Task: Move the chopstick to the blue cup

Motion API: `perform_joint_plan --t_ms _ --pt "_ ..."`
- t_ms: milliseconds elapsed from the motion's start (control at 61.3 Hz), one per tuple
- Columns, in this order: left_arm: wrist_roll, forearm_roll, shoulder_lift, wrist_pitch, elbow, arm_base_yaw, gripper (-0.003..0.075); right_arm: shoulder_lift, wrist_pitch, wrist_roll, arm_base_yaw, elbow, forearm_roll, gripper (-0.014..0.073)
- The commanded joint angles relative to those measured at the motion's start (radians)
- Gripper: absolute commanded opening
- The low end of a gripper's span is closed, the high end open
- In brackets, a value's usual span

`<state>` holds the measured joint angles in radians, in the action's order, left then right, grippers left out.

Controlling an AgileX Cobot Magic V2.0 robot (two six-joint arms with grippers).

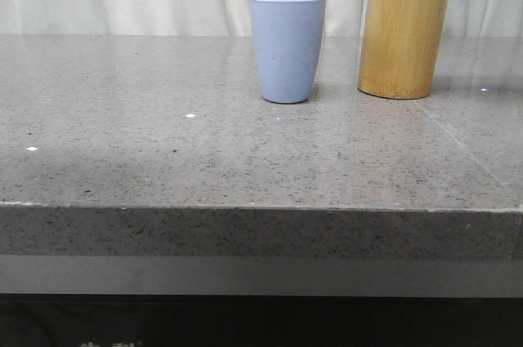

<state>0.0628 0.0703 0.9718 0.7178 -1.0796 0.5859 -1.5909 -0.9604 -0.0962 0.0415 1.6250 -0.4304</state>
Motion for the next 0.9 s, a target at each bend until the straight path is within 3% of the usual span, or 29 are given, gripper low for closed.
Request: perform_joint_plan --t_ms 0,82,310,506,881 --pt "-0.010 0.012 -0.008 -0.065 -0.028 0.003 0.0312 0.033 0.050 -0.024 0.004 0.037 -0.039 0.0466" --pt "-0.010 0.012 -0.008 -0.065 -0.028 0.003 0.0312 0.033 0.043 -0.024 0.004 0.037 -0.040 0.0432" --pt "-0.010 0.012 -0.008 -0.065 -0.028 0.003 0.0312 0.033 0.023 -0.024 0.004 0.037 -0.043 0.0163" --pt "-0.010 0.012 -0.008 -0.065 -0.028 0.003 0.0312 0.033 0.021 -0.024 0.004 0.037 -0.043 0.0018" --pt "-0.010 0.012 -0.008 -0.065 -0.028 0.003 0.0312 0.041 0.014 -0.046 0.004 0.059 -0.037 -0.0029"
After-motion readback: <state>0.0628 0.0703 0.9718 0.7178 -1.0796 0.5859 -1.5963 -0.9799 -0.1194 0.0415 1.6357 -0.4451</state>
